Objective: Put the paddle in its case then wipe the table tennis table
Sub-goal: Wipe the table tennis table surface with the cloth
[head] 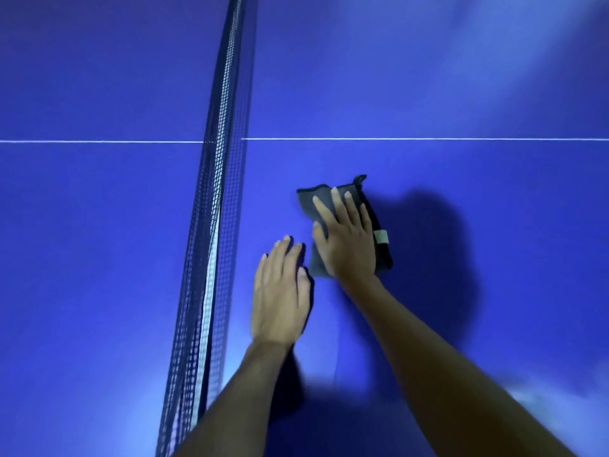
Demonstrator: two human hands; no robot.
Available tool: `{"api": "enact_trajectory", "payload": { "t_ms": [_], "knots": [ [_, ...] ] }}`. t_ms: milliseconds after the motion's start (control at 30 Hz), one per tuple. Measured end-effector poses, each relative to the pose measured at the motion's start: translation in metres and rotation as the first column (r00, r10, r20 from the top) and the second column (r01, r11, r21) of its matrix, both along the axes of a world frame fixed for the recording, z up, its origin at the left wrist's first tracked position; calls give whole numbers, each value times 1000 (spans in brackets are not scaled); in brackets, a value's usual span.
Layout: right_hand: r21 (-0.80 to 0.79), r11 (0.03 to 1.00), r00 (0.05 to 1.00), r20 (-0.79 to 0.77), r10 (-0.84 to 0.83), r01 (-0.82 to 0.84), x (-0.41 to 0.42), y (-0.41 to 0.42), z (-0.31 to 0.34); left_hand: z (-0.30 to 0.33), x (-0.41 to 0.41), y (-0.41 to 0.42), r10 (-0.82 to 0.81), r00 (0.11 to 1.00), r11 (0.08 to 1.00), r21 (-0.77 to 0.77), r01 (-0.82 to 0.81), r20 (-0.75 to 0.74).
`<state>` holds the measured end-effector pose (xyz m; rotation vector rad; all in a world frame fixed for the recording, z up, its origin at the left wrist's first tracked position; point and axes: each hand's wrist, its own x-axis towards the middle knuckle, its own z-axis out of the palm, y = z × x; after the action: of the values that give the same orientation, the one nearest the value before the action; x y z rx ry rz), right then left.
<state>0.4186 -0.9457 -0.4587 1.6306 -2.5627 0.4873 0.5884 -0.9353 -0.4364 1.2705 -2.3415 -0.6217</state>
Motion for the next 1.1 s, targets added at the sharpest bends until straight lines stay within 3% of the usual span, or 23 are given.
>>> {"api": "enact_trajectory", "payload": {
  "t_ms": [100, 267, 367, 433, 533, 733, 1100],
  "knots": [
    [19, 1000, 1000, -8, -9, 10, 45, 48, 1, 22, 6, -6, 15, 996, 999, 32, -12, -92],
    [84, 996, 999, 34, -26, 23, 109, 118, 6, 68, 34, -30, 22, 991, 977, -213, 7, 133],
    [121, 992, 999, 31, -39, 35, 137, 147, 9, 62, 66, -50, 140, 968, 989, -77, -126, 209],
    [123, 991, 998, 22, -54, 51, 140, 149, 10, 42, 90, -59, 130, 962, 985, 76, -153, 241],
    [128, 991, 998, 42, -45, 39, 124, 127, 11, 12, 115, -61, 46, 972, 981, 171, -87, 229],
    [75, 996, 998, -4, -57, 57, 66, 30, 8, -10, 120, -47, 76, 966, 996, -65, -62, 248],
    [84, 996, 1000, 9, -29, 28, -23, -141, 7, -7, 118, -49, 79, 966, 996, -59, -66, 248]
  ]
}}
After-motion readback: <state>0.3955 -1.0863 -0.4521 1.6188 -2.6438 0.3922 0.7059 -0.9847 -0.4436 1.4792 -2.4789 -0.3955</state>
